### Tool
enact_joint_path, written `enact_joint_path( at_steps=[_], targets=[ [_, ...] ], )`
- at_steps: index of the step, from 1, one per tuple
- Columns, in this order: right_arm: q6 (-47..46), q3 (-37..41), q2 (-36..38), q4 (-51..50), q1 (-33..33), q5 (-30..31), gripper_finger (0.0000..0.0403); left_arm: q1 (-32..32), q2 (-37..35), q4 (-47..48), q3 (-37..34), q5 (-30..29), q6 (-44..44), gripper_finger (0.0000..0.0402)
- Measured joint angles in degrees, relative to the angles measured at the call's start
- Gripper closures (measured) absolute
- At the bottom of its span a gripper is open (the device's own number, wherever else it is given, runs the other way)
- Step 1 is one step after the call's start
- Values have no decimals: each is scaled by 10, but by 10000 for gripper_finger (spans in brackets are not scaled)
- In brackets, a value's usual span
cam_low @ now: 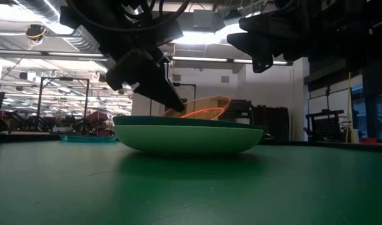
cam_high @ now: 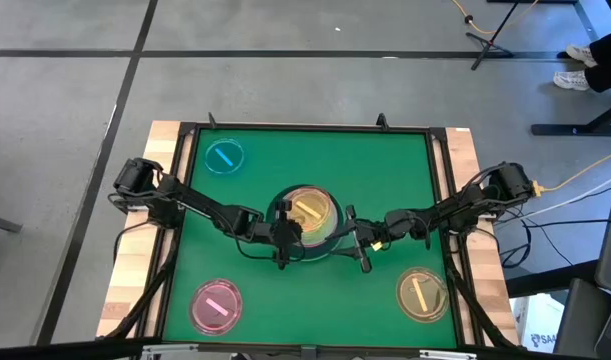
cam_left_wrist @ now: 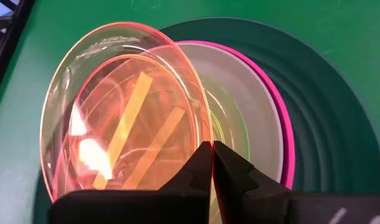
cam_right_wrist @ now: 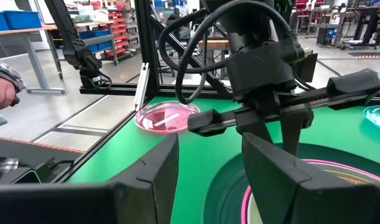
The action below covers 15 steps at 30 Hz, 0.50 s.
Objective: Stack plastic plates
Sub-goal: Stack the left transparent orange plate on top of the transparent green plate, then stack the transparent blue plate on top of the transparent orange plate
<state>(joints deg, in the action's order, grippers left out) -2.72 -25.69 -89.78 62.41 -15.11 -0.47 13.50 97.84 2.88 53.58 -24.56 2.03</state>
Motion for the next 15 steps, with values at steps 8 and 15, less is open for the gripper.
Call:
enact_joint_path(
  at_steps=[8, 15],
  targets=[
    [0, 0, 0, -2, 0, 0, 233, 3, -1, 2, 2, -13, -33, 328],
    [0, 0, 0, -5, 0, 0, 233, 26, -31, 29, 27, -2, -49, 290]
  ],
)
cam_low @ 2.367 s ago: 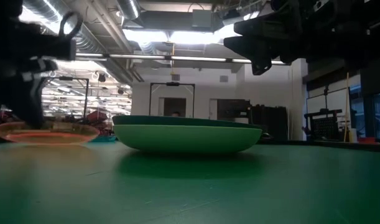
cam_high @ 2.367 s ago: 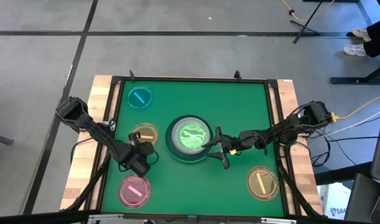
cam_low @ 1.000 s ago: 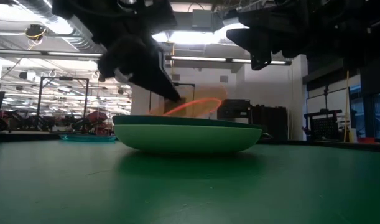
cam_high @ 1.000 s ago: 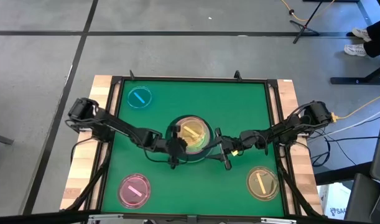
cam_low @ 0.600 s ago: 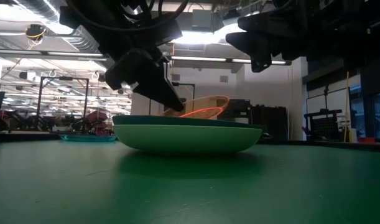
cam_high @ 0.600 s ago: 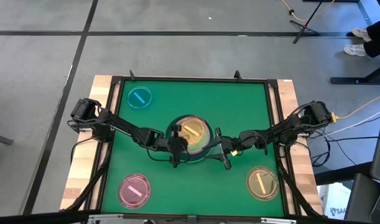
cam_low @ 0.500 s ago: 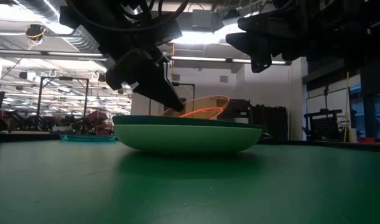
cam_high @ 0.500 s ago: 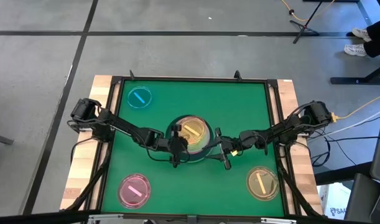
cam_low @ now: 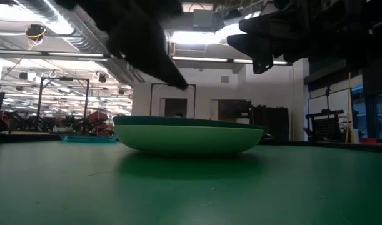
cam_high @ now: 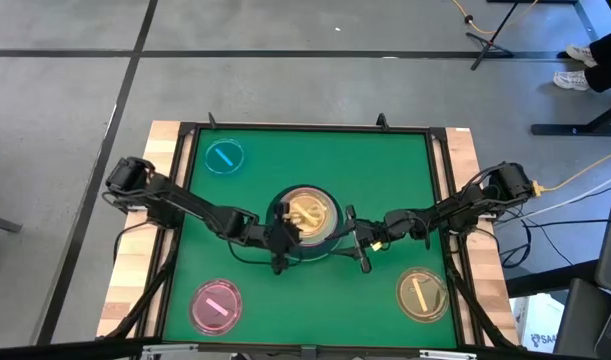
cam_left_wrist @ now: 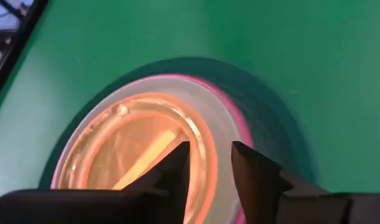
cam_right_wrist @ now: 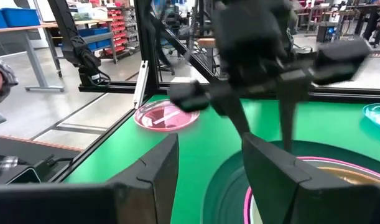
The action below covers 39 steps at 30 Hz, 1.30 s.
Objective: Stack plastic plates
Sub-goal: Stack the transparent blue plate on top of the transparent orange plate
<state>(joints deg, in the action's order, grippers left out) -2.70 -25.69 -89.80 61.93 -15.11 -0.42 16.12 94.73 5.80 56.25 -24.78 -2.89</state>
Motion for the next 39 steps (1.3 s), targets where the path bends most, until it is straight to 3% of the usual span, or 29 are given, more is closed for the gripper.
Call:
enact_joint_path(
  at_steps=[4, 13, 18, 27, 34, 39],
  targets=[
    [0, 0, -1, -5, 0, 0, 233, 18, -44, 43, 0, -11, -17, 288],
    [2, 0, -1, -5, 1, 1, 233, 51, -141, 226, -2, -111, -103, 288],
    [2, 0, -1, -4, 1, 7, 233, 35, -192, 263, -48, -163, -145, 288],
    [1, 0, -1, -3, 1, 26, 233, -99, -244, 266, -156, -114, -219, 288],
    [2, 0, -1, -8, 1, 30, 233, -255, -219, 275, -170, -38, -223, 288],
    [2, 0, -5, -10, 1, 30, 233, -350, -184, 282, -170, 6, -172, 288]
  ],
)
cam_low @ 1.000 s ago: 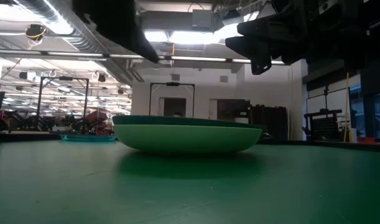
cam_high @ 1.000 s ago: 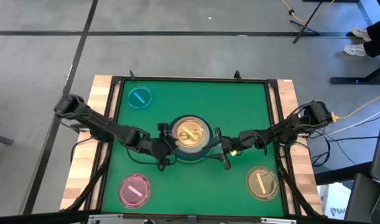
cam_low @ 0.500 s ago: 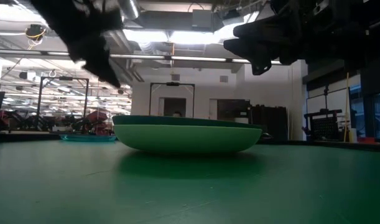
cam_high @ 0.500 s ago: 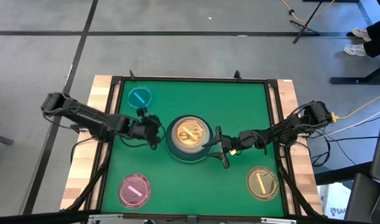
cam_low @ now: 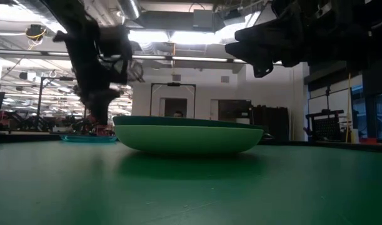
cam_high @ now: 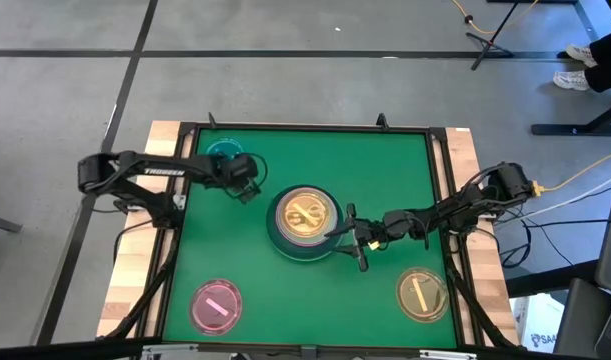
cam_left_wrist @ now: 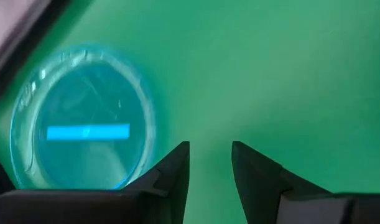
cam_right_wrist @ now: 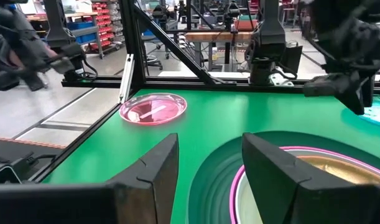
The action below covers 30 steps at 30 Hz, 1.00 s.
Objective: Stack plastic plates
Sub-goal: Stack the transparent blue plate on top of the transparent orange plate
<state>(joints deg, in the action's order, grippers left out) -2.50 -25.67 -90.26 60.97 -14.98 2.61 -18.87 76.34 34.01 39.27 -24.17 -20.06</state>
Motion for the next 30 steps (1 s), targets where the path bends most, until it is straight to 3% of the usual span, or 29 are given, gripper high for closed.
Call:
enact_joint_path(
  at_steps=[8, 16, 22, 30],
  targets=[
    [1, 0, -8, 4, 0, 4, 233, -80, 65, 6, 0, 0, 50, 288],
    [2, 0, -9, 0, 0, 24, 233, -105, 111, -20, 1, -49, 80, 288],
    [2, 0, -9, 0, 0, 24, 233, -125, 131, -40, 3, -38, 110, 290],
    [2, 0, -9, 1, 0, 24, 233, -123, 135, -39, 3, -32, 115, 360]
  ],
)
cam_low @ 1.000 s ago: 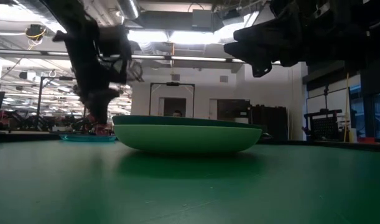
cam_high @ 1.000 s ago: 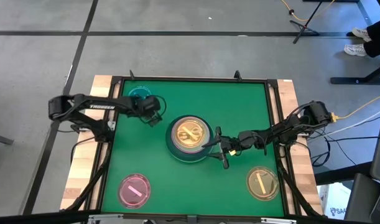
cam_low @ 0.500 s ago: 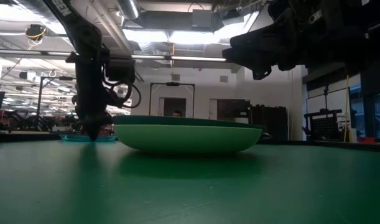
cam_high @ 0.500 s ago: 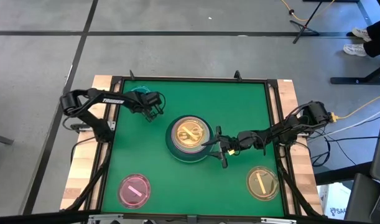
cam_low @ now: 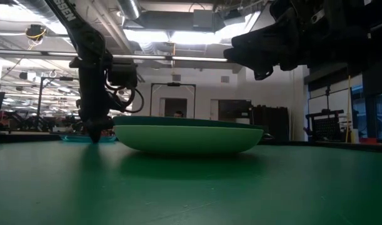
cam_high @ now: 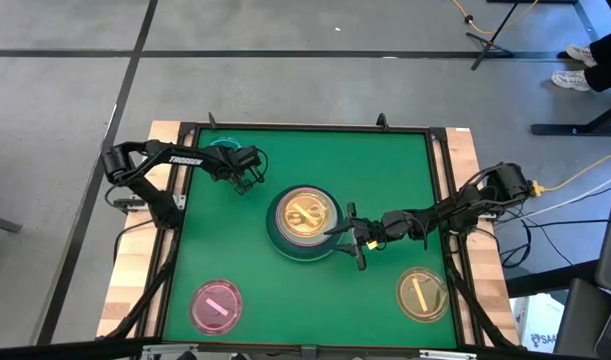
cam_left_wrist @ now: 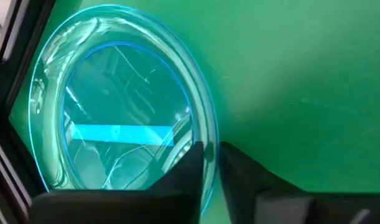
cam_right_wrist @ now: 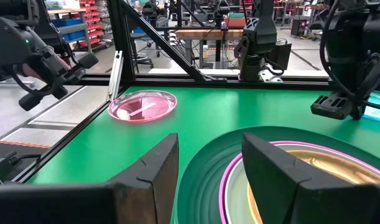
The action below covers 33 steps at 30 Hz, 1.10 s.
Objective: Stack plastic plates
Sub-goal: Stack the transparent blue plate on top of the transparent orange plate
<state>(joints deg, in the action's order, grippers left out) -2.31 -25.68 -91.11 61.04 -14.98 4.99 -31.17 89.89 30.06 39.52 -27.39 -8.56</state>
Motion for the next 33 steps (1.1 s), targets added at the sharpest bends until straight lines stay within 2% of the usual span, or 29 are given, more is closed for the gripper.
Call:
enact_joint_path(
  at_steps=[2, 4, 12, 20, 24, 33],
  targets=[
    [0, 0, 0, 0, 0, 0, 233, 10, 1, 0, -1, -5, 0, 386],
    [-1, 0, 0, 0, 0, 0, 233, 27, 0, 2, -2, -17, 0, 396],
    [-3, 0, 0, 1, 0, 0, 233, 101, -44, 58, 10, -61, -38, 399],
    [-3, 0, 0, -3, 0, 20, 233, 187, -114, 85, 45, -67, -74, 399],
    [-4, -1, 0, -3, 0, 32, 233, 252, -133, 68, 63, -72, -75, 397],
    [-4, -3, 0, -4, 0, 35, 233, 394, -127, -46, 69, -76, -46, 398]
  ],
)
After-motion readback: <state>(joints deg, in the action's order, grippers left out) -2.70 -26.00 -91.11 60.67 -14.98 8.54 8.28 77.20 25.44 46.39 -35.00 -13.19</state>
